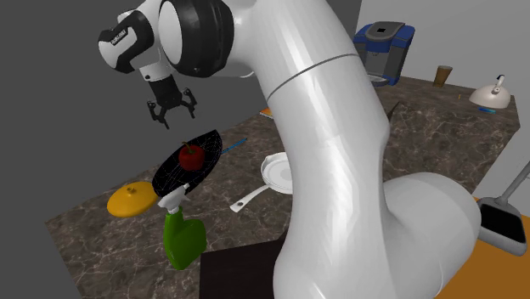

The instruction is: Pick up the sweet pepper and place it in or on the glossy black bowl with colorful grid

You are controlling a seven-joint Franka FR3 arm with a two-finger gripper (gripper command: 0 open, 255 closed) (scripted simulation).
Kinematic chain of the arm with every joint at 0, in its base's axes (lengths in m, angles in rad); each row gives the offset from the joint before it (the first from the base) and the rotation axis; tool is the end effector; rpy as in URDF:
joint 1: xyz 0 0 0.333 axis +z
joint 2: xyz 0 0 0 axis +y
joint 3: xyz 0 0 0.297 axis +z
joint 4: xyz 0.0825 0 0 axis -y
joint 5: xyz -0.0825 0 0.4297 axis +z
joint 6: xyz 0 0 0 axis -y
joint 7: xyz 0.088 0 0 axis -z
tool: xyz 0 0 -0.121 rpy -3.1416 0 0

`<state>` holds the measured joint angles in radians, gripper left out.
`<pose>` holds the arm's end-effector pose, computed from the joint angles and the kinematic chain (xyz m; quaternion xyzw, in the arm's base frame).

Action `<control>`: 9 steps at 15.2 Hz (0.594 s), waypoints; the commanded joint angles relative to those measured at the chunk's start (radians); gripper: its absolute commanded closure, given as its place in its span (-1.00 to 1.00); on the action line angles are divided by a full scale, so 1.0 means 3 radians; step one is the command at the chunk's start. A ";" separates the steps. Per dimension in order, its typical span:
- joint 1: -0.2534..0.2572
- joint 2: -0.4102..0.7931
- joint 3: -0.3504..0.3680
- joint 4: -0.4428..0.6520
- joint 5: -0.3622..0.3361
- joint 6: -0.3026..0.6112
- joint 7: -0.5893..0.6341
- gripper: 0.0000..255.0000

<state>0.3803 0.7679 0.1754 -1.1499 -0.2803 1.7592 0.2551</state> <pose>0.6822 0.3518 0.2939 0.9807 0.1655 -0.0393 0.0962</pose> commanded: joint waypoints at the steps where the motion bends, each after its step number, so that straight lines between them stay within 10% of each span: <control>1: 0.0027 0.0008 0.0003 0.0208 0.0010 -0.0200 -0.0028 -1.00; 9: 0.0045 0.0023 0.0004 0.0320 0.0013 -0.0296 -0.0038 -1.00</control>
<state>0.3936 0.7745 0.1766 -1.0543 -0.2763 1.6709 0.2436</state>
